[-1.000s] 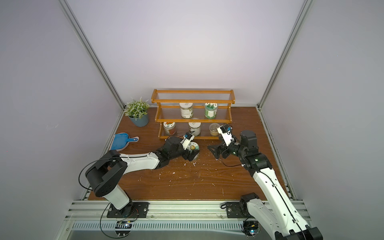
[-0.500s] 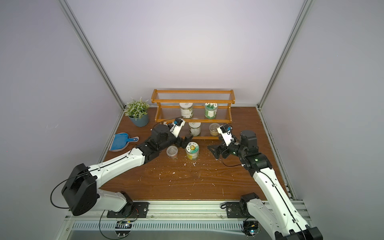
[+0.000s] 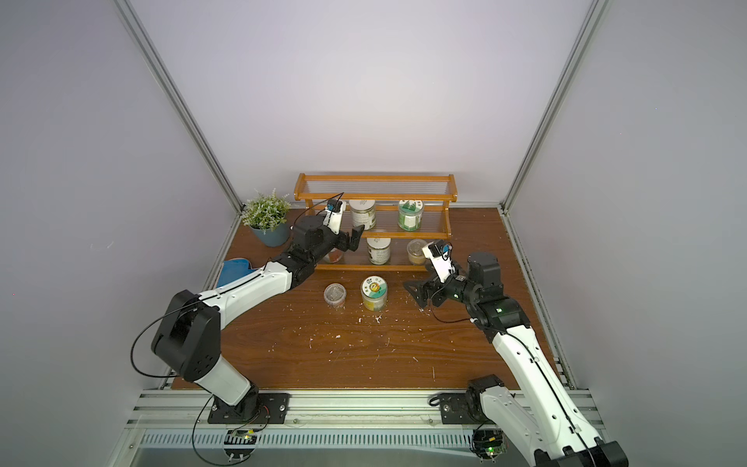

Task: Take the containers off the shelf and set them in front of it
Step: 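Pick up a container from the shelf.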

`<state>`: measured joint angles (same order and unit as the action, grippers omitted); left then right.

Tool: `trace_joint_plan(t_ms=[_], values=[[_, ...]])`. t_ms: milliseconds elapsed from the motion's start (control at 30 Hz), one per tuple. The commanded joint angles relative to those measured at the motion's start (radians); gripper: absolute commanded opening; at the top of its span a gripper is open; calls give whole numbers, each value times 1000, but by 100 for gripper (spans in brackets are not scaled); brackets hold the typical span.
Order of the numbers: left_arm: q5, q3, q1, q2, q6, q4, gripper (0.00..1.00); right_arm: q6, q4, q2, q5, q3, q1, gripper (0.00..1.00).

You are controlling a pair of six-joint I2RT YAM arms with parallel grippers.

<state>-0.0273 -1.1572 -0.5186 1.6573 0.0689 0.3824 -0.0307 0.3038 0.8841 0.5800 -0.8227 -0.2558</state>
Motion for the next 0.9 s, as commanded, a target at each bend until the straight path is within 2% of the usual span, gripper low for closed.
trace_joint_plan(t_ms=[0, 367, 533, 867], values=[[-29, -55, 18, 39, 18, 54, 100, -3, -10, -25, 0, -40, -2, 100], [-69, -202, 40, 181, 32, 28, 100, -9, -2, -31, -9, -42, -1, 99], [-63, -249, 53, 228, 37, 14, 99, -11, -2, -31, -13, -40, 0, 100], [-119, -315, 65, 297, 56, 24, 100, -14, 0, -28, -19, -41, 0, 100]])
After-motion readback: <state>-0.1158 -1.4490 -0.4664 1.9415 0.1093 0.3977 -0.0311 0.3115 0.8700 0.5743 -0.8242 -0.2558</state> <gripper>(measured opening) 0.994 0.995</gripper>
